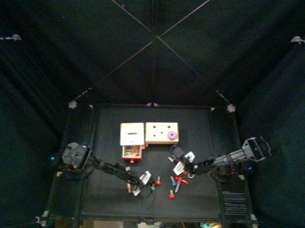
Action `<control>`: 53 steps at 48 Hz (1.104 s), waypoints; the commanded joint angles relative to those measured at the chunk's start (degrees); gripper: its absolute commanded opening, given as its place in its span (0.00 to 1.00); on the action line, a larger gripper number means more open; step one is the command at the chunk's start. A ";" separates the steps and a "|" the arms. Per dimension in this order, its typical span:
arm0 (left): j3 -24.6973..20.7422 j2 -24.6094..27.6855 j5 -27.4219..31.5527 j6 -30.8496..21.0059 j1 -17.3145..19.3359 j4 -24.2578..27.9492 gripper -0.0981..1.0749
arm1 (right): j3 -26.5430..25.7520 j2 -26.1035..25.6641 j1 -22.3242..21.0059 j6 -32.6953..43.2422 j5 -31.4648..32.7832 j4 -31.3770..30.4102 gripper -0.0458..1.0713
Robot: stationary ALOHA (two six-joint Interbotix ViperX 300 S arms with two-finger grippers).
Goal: Grab green screw
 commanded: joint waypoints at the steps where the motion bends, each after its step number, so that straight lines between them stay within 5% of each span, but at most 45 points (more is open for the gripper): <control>1: -0.88 -0.70 -0.18 0.00 0.18 -0.18 0.75 | -0.53 -0.62 -0.09 0.09 0.00 -0.09 0.68; 53: 2.37 -9.32 0.00 -0.26 0.26 -2.46 0.72 | -0.53 -0.62 0.00 0.00 0.00 -0.09 0.68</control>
